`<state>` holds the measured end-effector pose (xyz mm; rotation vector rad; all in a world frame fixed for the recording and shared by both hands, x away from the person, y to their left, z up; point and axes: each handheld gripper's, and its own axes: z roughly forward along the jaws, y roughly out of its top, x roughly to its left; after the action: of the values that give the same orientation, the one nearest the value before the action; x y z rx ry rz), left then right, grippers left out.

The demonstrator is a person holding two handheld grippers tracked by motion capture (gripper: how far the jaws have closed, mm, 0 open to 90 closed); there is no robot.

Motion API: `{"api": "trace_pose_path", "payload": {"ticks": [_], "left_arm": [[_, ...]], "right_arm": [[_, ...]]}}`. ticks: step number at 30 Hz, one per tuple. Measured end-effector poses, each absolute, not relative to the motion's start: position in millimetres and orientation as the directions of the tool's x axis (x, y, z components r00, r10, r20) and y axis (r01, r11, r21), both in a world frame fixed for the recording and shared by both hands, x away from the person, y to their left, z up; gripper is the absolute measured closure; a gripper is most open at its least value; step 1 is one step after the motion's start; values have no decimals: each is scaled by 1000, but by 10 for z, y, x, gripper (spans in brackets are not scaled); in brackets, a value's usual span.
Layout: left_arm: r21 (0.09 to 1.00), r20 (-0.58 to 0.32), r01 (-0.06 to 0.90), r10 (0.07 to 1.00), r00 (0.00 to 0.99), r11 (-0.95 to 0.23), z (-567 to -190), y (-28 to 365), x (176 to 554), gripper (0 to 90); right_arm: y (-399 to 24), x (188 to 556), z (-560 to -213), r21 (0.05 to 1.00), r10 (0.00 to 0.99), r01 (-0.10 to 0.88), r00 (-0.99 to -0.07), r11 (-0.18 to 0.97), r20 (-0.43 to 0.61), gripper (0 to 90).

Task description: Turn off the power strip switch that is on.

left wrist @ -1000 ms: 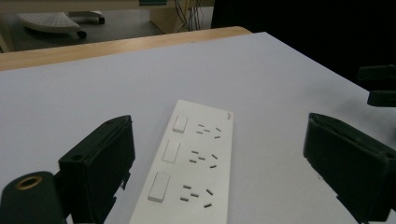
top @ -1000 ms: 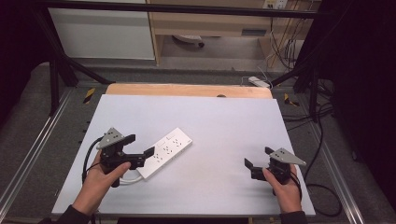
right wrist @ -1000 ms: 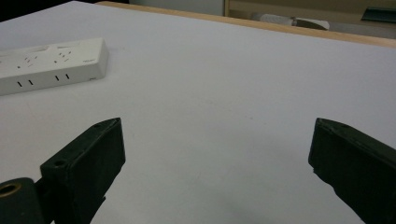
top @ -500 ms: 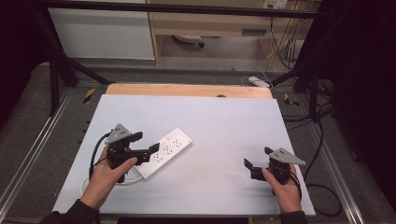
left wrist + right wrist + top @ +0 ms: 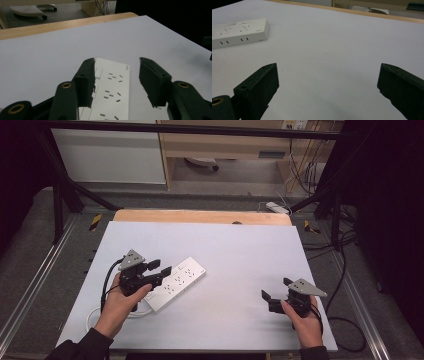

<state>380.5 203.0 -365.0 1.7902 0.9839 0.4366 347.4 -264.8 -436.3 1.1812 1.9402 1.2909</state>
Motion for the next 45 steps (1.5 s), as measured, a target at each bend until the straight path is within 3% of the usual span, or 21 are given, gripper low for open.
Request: {"api": "trace_pose_path", "payload": {"ticks": [6,22,45], "left_arm": [[884,-160,438,776,610,-162,-3697,2012,3852,622],[848,-145,478,768,624,-229,-3912,1865,4055,866],[792,-133,541,785,605,-283,-4130,1825,4276,900]], "right_arm": [[-2648,3477,-4366,910,873,380,-485,168,42,42],[-2650,3488,-4362,912,874,378,-484,161,46,41],[-2651,3488,-4359,913,870,374,-492,164,45,36]]}}
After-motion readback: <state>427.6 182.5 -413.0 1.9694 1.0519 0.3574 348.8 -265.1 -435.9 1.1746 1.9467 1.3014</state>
